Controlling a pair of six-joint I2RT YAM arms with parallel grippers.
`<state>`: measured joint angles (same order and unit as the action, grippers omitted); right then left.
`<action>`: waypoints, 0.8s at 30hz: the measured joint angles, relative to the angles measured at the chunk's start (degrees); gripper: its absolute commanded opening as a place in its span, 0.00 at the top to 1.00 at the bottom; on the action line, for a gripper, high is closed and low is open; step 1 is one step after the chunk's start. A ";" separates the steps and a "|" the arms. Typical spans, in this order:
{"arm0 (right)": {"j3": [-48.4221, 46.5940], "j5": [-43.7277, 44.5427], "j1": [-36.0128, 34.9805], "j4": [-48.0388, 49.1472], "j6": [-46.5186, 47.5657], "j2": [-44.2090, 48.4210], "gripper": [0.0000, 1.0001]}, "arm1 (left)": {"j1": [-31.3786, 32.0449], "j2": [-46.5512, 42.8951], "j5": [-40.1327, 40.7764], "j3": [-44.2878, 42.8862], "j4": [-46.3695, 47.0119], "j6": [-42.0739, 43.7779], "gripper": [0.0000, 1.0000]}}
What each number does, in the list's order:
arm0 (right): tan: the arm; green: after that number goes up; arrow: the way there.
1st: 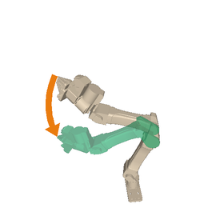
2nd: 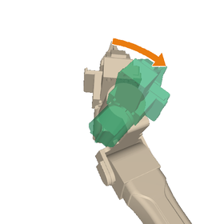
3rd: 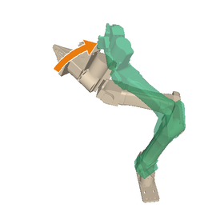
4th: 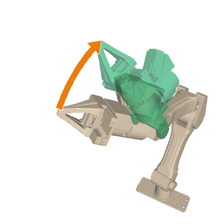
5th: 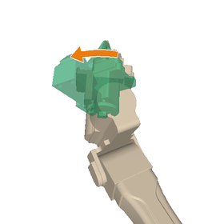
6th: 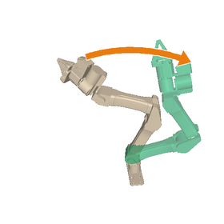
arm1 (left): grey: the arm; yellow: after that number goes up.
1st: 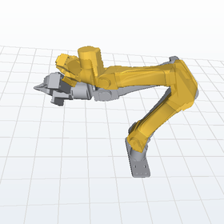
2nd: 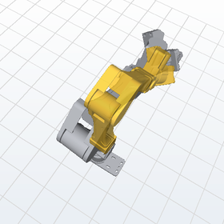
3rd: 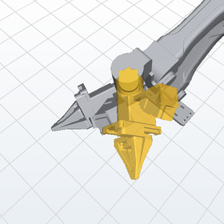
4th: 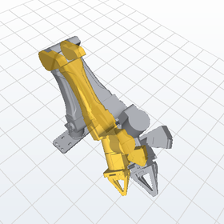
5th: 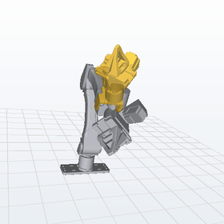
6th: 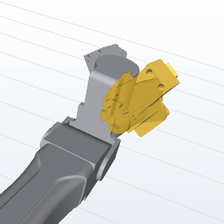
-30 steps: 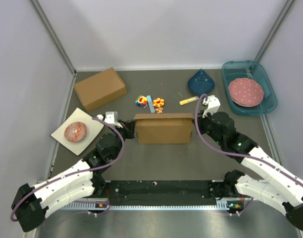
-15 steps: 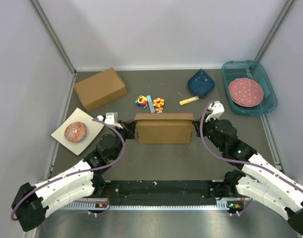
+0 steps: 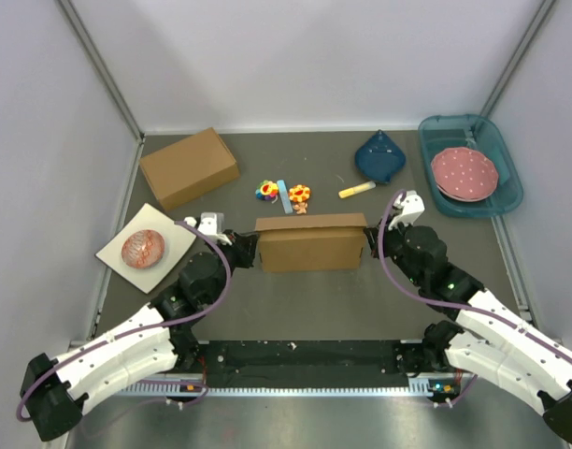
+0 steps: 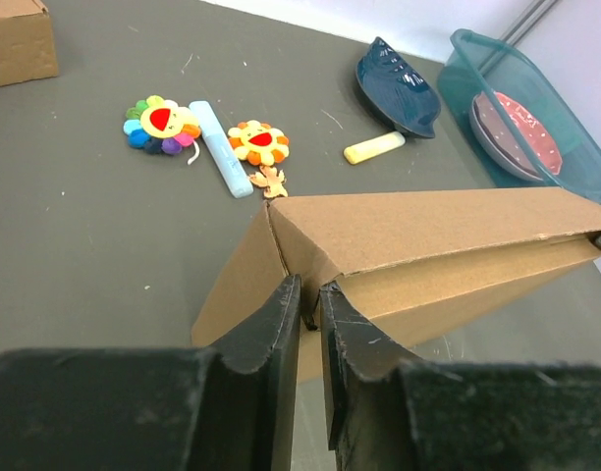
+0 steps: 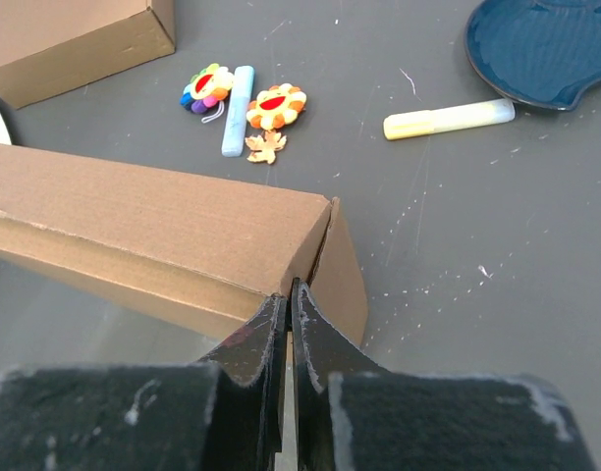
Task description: Fold the paper box
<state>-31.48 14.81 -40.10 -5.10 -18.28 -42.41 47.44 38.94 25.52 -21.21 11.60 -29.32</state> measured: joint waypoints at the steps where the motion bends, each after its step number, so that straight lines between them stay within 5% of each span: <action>1: 0.00 0.02 0.00 0.02 0.00 -0.02 1.00 | 0.00 -0.13 -0.17 -0.22 -0.63 -0.02 0.79; 15: -0.02 0.09 0.00 -0.09 -0.42 -0.04 1.00 | 0.09 -0.15 -0.37 -3.37 -6.08 -0.07 0.80; 18: -0.02 0.09 0.00 -0.09 -0.42 -0.07 1.00 | 0.09 -0.15 -0.37 -3.78 -6.84 0.33 0.87; 19: -0.04 0.09 0.00 -0.07 -0.42 -0.09 1.00 | 0.11 -0.15 -0.37 -3.91 -7.02 0.44 0.98; 24: -0.04 -0.11 0.00 -0.02 -0.44 -0.17 1.00 | 0.20 -0.15 -0.37 -4.02 -7.15 1.40 1.00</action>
<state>-31.53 14.70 -40.10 -5.13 -18.72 -42.59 47.64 38.79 25.15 -25.23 4.45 -27.92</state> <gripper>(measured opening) 0.008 0.010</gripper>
